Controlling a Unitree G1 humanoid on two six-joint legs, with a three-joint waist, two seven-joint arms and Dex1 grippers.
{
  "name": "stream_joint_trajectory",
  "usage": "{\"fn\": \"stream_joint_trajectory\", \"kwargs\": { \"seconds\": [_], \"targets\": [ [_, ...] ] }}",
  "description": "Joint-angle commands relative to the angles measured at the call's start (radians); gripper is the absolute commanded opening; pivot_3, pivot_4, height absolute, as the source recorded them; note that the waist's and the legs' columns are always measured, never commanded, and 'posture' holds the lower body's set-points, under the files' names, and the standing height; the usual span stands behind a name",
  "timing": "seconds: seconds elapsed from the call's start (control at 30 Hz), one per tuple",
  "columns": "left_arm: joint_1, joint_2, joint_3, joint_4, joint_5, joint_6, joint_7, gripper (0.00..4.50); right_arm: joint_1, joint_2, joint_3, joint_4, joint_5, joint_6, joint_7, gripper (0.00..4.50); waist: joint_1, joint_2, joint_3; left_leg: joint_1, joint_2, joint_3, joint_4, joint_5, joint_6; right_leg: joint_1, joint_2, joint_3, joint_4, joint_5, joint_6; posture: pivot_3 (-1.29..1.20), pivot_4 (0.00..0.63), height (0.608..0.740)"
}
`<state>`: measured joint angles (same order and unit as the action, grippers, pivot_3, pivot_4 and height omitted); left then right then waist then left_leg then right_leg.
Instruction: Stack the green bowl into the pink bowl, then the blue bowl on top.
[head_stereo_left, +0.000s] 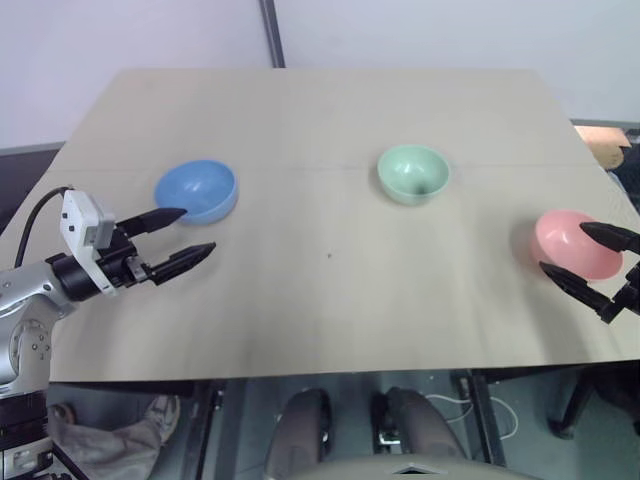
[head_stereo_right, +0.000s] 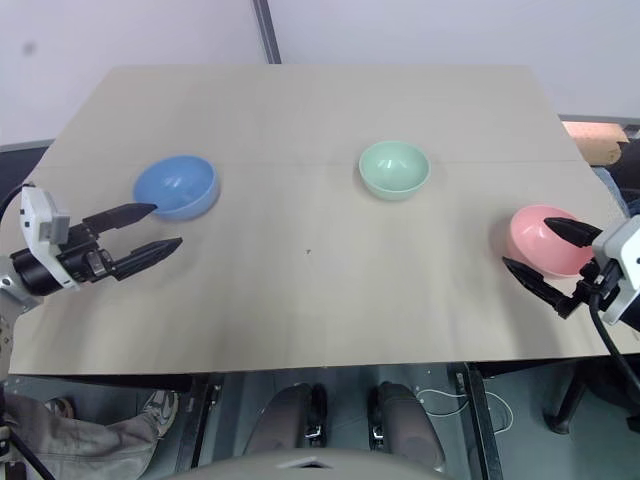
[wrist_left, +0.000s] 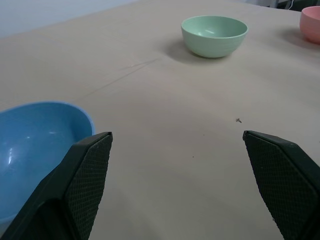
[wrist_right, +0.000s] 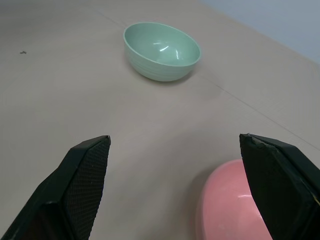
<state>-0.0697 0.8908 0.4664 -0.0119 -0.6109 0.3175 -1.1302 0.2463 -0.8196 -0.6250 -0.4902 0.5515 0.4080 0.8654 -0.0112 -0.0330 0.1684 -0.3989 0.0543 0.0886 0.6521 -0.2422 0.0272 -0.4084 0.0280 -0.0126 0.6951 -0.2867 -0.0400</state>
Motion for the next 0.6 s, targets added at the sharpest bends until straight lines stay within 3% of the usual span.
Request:
{"fn": "stream_joint_trajectory", "kwargs": {
  "seconds": [0.03,0.3,0.6],
  "targets": [
    [-0.030,-0.002,0.010,-0.032,-0.015,-0.018,-0.002,4.42,-0.017,-0.001,-0.002,-0.032,0.014,0.003,-0.016,4.50,0.000,0.000,0.000,0.000,0.000,0.000,0.000,0.000,0.000,0.000,0.000,0.000,0.000,0.000,0.000,0.00,0.150,0.740],
    [-0.062,-0.030,-0.022,-0.046,-0.023,-0.047,-0.056,4.42,-0.054,0.012,0.034,-0.051,0.020,0.049,-0.076,4.50,0.000,0.000,0.000,0.000,0.000,0.001,0.000,0.000,0.000,0.000,0.000,0.000,0.000,0.000,0.000,0.00,0.150,0.740],
    [-0.090,-0.046,-0.064,-0.104,-0.110,-0.024,-0.171,4.42,-0.078,-0.018,0.134,-0.112,-0.112,0.197,-0.258,4.50,-0.001,0.000,0.000,0.000,0.000,0.001,0.000,0.000,0.000,0.000,0.000,0.000,0.000,0.000,0.000,0.00,0.150,0.740]
  ]
}}
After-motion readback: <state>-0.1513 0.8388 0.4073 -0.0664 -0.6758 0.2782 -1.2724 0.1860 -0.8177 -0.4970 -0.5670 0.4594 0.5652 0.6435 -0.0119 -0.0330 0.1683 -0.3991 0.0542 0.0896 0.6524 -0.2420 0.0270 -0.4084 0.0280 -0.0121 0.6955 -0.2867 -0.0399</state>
